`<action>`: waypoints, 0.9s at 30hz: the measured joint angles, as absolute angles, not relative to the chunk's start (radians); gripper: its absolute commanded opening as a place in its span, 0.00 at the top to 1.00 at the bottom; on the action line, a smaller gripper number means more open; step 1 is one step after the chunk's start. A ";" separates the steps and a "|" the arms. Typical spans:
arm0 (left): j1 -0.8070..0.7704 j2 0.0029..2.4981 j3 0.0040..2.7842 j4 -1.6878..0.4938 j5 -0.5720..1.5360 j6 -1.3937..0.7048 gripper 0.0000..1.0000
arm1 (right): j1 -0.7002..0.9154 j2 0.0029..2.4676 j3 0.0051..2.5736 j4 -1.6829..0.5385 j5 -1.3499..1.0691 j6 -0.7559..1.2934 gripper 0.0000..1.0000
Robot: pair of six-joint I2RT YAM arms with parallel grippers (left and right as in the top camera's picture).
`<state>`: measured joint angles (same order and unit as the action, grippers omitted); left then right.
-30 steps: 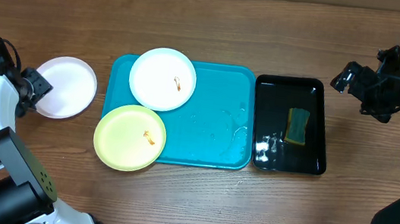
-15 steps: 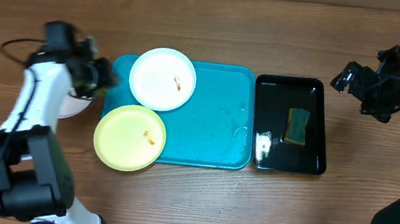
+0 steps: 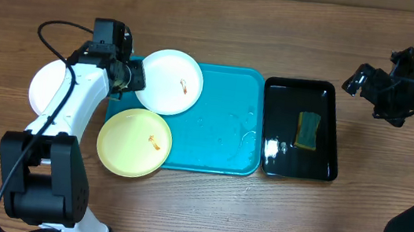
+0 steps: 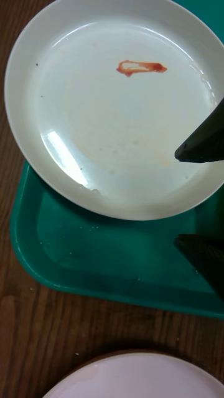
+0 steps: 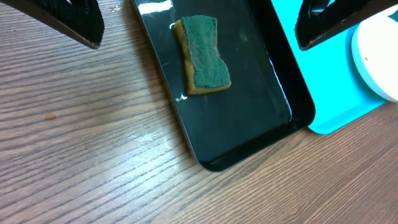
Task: Clean dirty plates on tray and stack at the side
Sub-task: 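Move the left gripper to the second white plate and grasp its rim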
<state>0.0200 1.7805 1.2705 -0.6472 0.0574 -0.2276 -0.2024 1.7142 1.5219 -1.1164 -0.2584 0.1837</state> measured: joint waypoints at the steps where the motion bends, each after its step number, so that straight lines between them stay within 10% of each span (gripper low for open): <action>1: 0.020 1.781 1.271 -0.635 0.052 -0.223 0.60 | -0.202 1.714 1.522 -1.116 -0.258 0.184 0.00; 27: -0.017 1.953 1.276 -0.522 0.208 -0.175 0.62 | -0.202 1.714 1.522 -1.116 -0.259 0.183 0.00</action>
